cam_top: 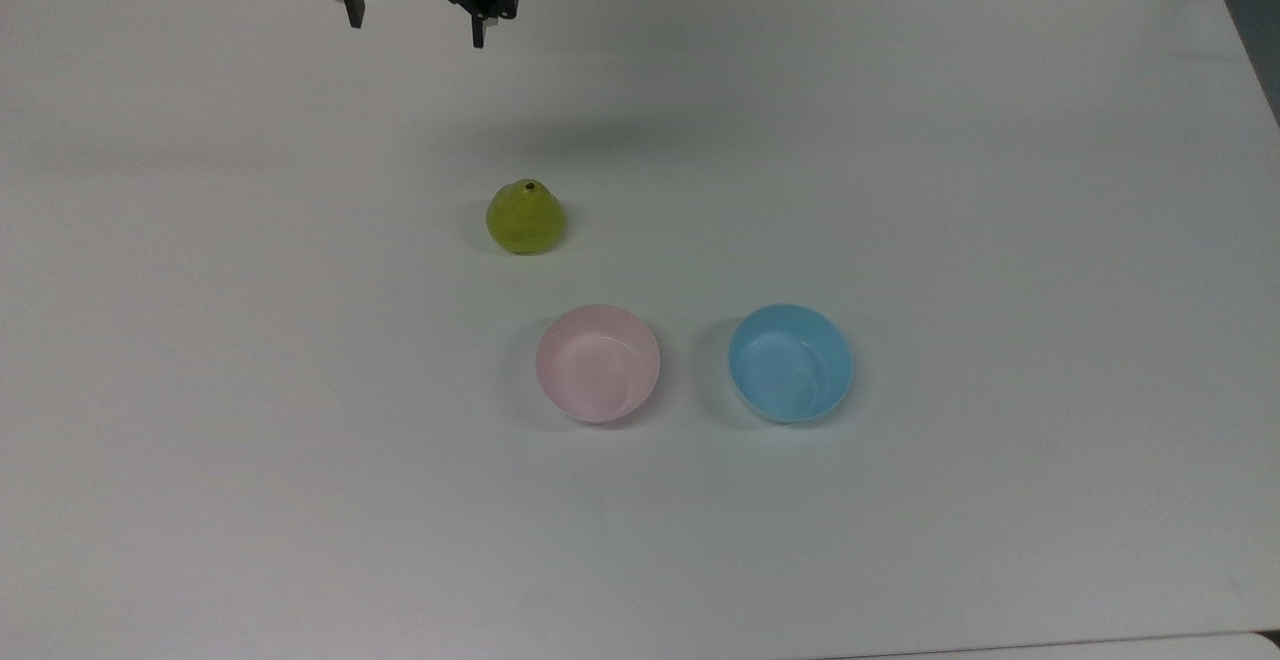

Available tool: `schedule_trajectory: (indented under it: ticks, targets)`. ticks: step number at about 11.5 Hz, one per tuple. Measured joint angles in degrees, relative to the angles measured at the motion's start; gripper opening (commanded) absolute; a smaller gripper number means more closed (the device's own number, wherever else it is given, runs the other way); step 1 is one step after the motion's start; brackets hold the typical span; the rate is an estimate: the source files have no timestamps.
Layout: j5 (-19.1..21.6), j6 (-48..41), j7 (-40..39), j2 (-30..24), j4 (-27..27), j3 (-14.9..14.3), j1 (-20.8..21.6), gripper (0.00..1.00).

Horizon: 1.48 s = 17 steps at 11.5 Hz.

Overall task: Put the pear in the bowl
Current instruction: 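Lower the gripper over the green pear and close on it, then lift the green pear and carry it over the pink bowl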

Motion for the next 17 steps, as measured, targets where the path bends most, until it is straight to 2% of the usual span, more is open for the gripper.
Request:
schedule_trajectory:
  ticks: [1, 3, 8, 13, 17]
  targets:
    - [-1.18, -0.41, 0.00, 0.39, -0.06, 0.21, 0.18, 1.00]
    - [2.37, -0.49, -0.01, 0.61, -0.16, 0.51, 0.58, 1.00]
    - [4.13, -0.02, -0.07, 2.61, -0.17, 1.08, 2.71, 1.00]
    - [4.00, 9.63, -4.14, 11.34, -4.22, 1.10, 3.57, 1.00]
    - [2.04, 12.72, -4.29, 17.56, -5.41, 1.11, 5.51, 1.00]
